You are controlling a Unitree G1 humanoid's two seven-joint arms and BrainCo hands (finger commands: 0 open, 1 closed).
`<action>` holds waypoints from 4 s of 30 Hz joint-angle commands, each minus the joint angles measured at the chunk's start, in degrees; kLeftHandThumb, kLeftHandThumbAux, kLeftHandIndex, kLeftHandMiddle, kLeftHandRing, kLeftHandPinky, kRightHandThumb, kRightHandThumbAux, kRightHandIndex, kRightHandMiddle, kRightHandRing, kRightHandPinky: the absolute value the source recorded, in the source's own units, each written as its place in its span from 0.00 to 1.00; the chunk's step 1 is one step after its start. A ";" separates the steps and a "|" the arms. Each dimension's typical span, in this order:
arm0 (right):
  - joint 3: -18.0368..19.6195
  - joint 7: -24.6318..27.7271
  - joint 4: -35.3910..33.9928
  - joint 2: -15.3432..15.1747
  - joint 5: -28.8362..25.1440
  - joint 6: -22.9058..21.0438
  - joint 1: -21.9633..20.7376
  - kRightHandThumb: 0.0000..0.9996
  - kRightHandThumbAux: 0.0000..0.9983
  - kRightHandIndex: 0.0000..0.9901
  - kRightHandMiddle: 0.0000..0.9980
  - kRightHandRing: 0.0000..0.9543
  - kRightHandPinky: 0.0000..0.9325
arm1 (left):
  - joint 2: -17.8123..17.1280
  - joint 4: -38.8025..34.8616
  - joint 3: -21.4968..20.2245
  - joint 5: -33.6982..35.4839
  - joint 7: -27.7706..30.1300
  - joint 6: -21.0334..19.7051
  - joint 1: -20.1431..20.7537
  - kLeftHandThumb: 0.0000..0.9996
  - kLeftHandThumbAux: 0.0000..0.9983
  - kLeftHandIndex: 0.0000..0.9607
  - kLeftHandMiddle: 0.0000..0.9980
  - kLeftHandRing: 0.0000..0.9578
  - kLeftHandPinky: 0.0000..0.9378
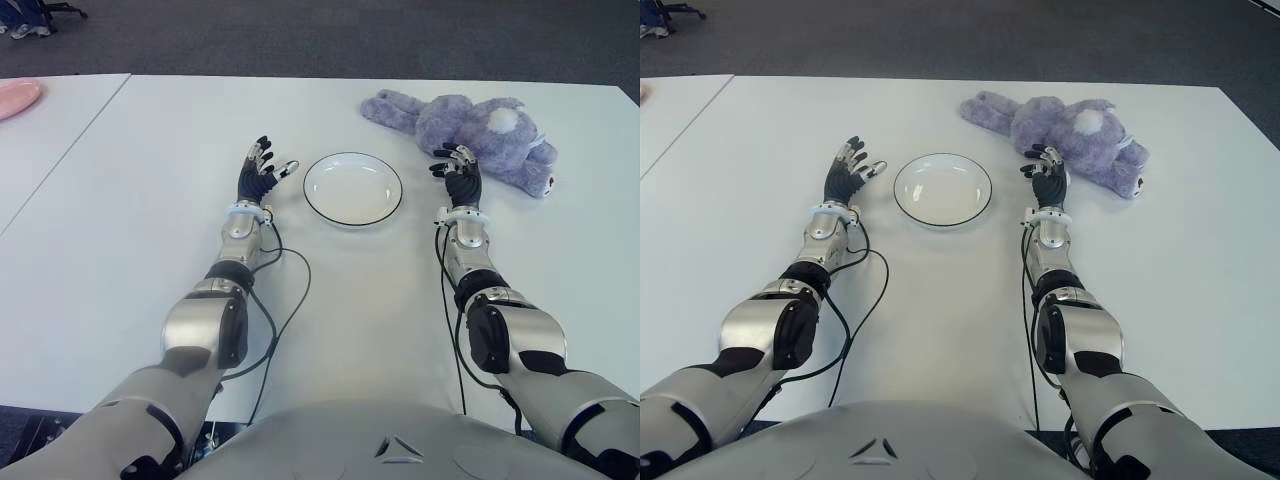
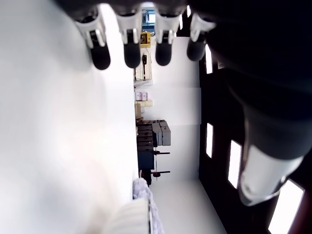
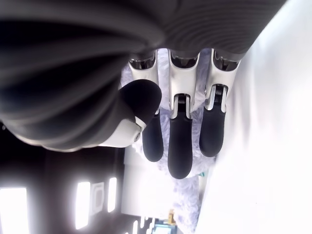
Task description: Put the doll into the plate.
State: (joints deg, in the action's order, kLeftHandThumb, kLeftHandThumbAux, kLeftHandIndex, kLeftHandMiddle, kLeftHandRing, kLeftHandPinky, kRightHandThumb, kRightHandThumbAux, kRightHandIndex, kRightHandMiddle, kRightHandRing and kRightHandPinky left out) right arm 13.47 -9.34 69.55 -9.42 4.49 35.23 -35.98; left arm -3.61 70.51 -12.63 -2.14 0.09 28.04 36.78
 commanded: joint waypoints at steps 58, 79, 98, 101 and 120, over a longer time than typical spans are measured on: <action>-5.49 -8.39 5.23 1.44 3.54 4.93 -3.12 0.29 0.69 0.11 0.23 0.28 0.34 | 1.72 7.49 -0.93 0.41 1.59 -9.62 -10.70 0.00 0.76 0.03 0.08 0.09 0.14; -8.79 -8.37 4.89 -4.16 6.25 4.32 -9.11 0.26 0.67 0.11 0.22 0.26 0.29 | 1.91 7.52 -1.14 0.41 1.46 -9.66 -10.55 0.00 0.73 0.04 0.09 0.10 0.14; -14.63 -12.60 4.33 -10.32 13.35 4.20 -14.40 0.20 0.62 0.11 0.22 0.27 0.29 | 1.86 7.53 -0.65 -0.09 1.30 -9.60 -10.53 0.00 0.71 0.03 0.08 0.10 0.13; -15.24 -12.89 4.24 -12.51 14.45 3.65 -16.23 0.19 0.61 0.12 0.22 0.25 0.27 | 1.84 7.53 -0.57 -0.15 1.25 -9.70 -10.48 0.00 0.70 0.03 0.09 0.10 0.13; -22.85 -20.05 4.76 -17.99 22.66 2.06 -19.68 0.11 0.56 0.12 0.13 0.13 0.11 | 2.18 7.49 -0.47 -0.07 0.85 -9.71 -10.24 0.00 0.72 0.03 0.08 0.10 0.13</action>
State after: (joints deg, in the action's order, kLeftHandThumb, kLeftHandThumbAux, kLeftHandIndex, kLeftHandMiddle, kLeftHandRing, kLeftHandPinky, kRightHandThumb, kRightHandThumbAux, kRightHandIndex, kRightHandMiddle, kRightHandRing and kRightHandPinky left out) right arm -6.98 -28.27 73.43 -26.42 24.18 39.15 -55.37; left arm -4.10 70.52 -12.99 -2.15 0.80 27.86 37.00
